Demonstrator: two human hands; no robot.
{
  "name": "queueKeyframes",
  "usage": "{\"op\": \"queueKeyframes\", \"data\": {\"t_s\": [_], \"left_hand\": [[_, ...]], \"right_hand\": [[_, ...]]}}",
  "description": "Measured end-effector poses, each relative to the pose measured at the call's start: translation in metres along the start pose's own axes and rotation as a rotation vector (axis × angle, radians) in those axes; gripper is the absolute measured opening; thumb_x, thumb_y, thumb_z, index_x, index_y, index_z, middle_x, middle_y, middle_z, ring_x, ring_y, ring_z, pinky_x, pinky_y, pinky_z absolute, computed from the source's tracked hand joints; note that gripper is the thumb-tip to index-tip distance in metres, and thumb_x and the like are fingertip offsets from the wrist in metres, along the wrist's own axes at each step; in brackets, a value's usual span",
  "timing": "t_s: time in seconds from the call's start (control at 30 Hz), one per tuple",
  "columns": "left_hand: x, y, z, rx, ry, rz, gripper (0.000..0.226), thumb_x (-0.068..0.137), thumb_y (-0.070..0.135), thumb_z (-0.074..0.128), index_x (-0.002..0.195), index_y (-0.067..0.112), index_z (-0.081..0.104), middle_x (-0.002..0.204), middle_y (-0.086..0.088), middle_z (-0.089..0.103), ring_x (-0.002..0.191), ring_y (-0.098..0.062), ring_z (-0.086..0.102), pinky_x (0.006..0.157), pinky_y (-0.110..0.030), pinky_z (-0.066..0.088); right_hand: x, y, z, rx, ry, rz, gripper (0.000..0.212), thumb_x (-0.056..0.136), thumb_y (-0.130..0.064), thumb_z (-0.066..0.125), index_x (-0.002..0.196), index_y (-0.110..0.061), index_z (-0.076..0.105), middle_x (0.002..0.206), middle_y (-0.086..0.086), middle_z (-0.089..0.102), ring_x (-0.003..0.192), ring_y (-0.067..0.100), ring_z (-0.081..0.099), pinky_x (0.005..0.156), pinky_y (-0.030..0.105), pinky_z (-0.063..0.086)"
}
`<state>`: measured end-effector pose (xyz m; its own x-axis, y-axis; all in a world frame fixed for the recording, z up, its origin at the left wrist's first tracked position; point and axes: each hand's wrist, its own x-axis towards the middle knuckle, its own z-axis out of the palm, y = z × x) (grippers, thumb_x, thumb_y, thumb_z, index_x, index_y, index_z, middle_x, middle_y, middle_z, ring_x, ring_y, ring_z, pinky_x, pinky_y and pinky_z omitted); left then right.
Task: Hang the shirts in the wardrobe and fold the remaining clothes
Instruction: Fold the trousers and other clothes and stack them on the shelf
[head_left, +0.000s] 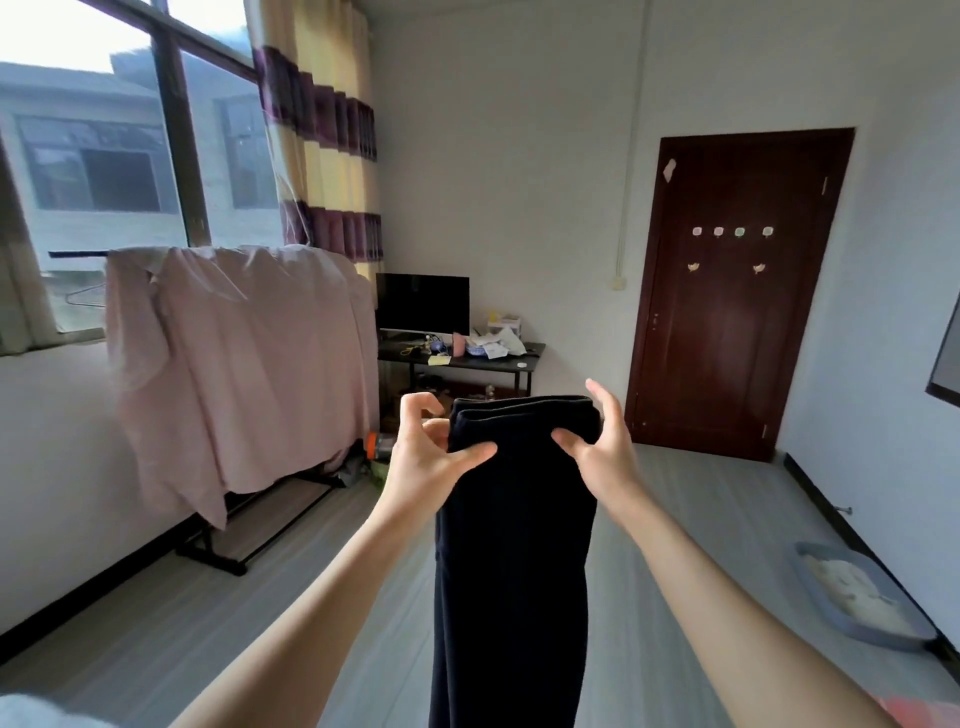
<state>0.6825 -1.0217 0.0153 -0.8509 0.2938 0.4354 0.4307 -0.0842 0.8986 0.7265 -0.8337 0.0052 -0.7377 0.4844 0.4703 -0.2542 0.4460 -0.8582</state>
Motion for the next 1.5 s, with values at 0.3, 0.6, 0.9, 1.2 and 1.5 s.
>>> {"op": "queueKeyframes", "data": {"t_s": [0.3, 0.6, 0.9, 1.2, 1.5], "left_hand": [[-0.047, -0.012, -0.045, -0.055, -0.238, -0.358, 0.028, 0.076, 0.009, 0.074, 0.101, 0.015, 0.064, 0.093, 0.0, 0.071, 0.088, -0.014, 0.068, 0.074, -0.028, 0.049], [-0.147, -0.046, -0.065, 0.233, -0.189, -0.418, 0.035, 0.067, 0.019, 0.08, 0.088, 0.015, 0.052, 0.074, 0.005, 0.058, 0.063, 0.0, 0.057, 0.058, -0.015, 0.046], [-0.26, -0.041, -0.072, 0.152, -0.292, -0.569, 0.043, 0.057, 0.021, 0.077, 0.089, 0.009, 0.05, 0.069, 0.003, 0.06, 0.064, -0.007, 0.062, 0.06, -0.023, 0.051], [-0.305, 0.005, -0.124, -0.195, -0.02, -0.485, 0.033, 0.066, 0.013, 0.072, 0.091, 0.008, 0.052, 0.082, -0.005, 0.062, 0.077, -0.015, 0.065, 0.064, -0.028, 0.054], [-0.313, 0.061, -0.242, -0.226, 0.478, -0.233, 0.045, 0.074, 0.009, 0.064, 0.118, 0.001, 0.057, 0.114, -0.018, 0.065, 0.103, -0.029, 0.064, 0.085, -0.034, 0.055]], "right_hand": [[-0.011, -0.005, 0.001, -0.076, -0.546, -0.076, 0.05, 0.093, -0.014, 0.053, 0.134, -0.036, 0.036, 0.132, -0.018, 0.033, 0.126, -0.002, 0.024, 0.098, 0.01, 0.019], [-0.089, 0.022, 0.036, -0.179, -0.757, 0.021, 0.052, 0.094, -0.009, 0.051, 0.139, -0.027, 0.033, 0.147, -0.002, 0.029, 0.138, 0.011, 0.021, 0.106, 0.022, 0.016], [-0.202, 0.026, 0.03, -0.292, -0.848, 0.135, 0.055, 0.096, -0.011, 0.048, 0.143, -0.024, 0.023, 0.15, 0.001, 0.026, 0.14, 0.017, 0.021, 0.102, 0.02, 0.016], [-0.237, -0.049, 0.076, -0.022, -0.73, -0.064, 0.059, 0.093, -0.002, 0.049, 0.143, -0.024, 0.026, 0.14, -0.012, 0.031, 0.133, 0.001, 0.023, 0.1, 0.003, 0.015], [-0.236, -0.146, 0.217, 0.301, -0.872, -0.265, 0.058, 0.092, 0.002, 0.05, 0.143, -0.018, 0.029, 0.144, -0.007, 0.033, 0.13, -0.004, 0.021, 0.097, -0.005, 0.013]]}}
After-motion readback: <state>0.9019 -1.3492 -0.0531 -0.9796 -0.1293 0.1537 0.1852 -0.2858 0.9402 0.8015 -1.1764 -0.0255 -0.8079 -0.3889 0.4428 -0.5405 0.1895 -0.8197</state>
